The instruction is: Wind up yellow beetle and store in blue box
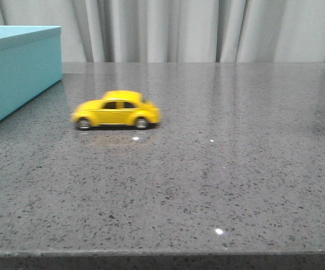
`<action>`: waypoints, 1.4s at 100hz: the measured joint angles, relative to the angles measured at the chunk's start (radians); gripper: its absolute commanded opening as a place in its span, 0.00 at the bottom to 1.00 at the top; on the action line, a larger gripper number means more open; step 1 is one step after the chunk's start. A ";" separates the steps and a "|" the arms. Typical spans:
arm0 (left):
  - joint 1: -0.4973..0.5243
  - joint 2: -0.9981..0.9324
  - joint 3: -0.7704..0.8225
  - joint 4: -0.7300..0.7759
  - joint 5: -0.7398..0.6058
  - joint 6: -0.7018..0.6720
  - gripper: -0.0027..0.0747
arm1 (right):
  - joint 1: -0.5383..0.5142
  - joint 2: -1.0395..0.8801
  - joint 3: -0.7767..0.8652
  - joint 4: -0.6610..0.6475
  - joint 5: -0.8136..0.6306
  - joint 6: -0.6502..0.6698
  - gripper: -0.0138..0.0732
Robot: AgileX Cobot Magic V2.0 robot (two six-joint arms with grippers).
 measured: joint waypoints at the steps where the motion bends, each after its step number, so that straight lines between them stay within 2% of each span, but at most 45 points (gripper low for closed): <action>1: 0.000 0.000 0.000 0.000 0.000 0.000 0.51 | 0.000 -0.004 0.003 0.000 -0.007 0.000 0.68; 41: 0.000 0.002 -0.014 -0.002 0.015 0.000 0.51 | 0.000 -0.259 0.211 0.000 -0.213 -0.002 0.68; 56: 0.000 0.035 -0.091 -0.002 0.121 0.002 0.51 | 0.000 -0.331 0.260 0.000 -0.260 -0.002 0.68; 66: 0.000 0.084 -0.169 -0.002 0.222 0.056 0.52 | 0.000 -0.362 0.269 0.000 -0.263 -0.002 0.68; 87: 0.000 0.227 -0.334 -0.116 0.401 0.315 0.64 | 0.000 -0.393 0.272 0.000 -0.263 -0.002 0.68; 113: 0.000 0.436 -0.545 -0.263 0.625 0.719 0.64 | 0.000 -0.393 0.272 0.027 -0.263 -0.002 0.68; 140: -0.026 0.646 -0.739 -0.289 0.833 0.980 0.64 | 0.000 -0.393 0.272 0.030 -0.276 -0.002 0.68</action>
